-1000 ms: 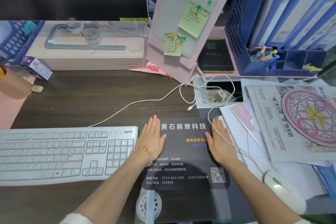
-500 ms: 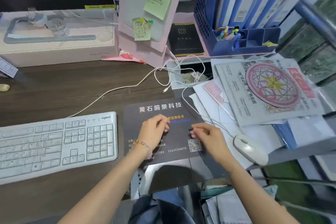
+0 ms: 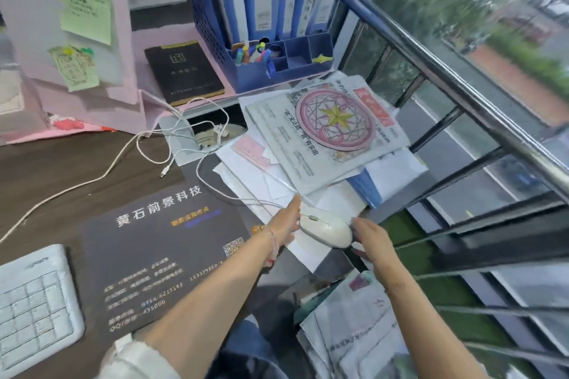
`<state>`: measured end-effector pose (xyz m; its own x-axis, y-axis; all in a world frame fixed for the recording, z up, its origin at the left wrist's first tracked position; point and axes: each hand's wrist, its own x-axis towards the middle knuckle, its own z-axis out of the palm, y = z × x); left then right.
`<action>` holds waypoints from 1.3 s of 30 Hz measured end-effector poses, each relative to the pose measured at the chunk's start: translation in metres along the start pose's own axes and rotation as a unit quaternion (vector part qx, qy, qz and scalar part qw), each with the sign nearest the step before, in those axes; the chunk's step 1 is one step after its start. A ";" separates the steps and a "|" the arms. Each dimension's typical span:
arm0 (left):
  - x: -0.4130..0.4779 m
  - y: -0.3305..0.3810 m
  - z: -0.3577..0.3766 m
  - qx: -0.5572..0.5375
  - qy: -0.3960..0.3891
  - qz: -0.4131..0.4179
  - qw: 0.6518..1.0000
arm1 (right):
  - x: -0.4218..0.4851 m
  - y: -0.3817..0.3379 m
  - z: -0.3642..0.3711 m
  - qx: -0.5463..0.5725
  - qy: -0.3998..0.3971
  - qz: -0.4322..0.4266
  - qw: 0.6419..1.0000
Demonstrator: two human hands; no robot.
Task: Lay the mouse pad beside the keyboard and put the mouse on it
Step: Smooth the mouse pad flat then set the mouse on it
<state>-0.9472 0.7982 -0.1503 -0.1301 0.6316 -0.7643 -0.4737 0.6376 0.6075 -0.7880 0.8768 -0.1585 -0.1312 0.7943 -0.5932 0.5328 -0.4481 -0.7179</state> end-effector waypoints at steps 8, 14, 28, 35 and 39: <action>-0.007 0.008 -0.006 -0.082 0.032 0.032 0.996 | -0.016 -0.007 0.008 0.063 -0.069 0.018 0.995; -0.036 0.045 -0.057 -0.124 0.103 0.158 0.974 | -0.037 -0.056 0.065 0.085 -0.157 -0.019 0.984; -0.113 -0.009 -0.225 -0.235 0.271 0.195 0.913 | -0.098 -0.073 0.247 -0.006 -0.394 -0.043 0.918; -0.095 -0.055 -0.228 -0.270 0.284 0.144 0.909 | -0.094 -0.039 0.256 -0.116 -0.374 -0.063 0.918; -0.086 -0.062 -0.227 -0.239 0.290 0.140 0.916 | -0.088 -0.030 0.252 -0.159 -0.343 -0.108 0.920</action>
<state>-1.1046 0.6040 -0.1712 -0.6797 0.3122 -0.6638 -0.6608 0.1321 0.7388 -1.0034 0.7169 -0.1770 -0.7008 0.3565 -0.6179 0.6355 -0.0816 -0.7678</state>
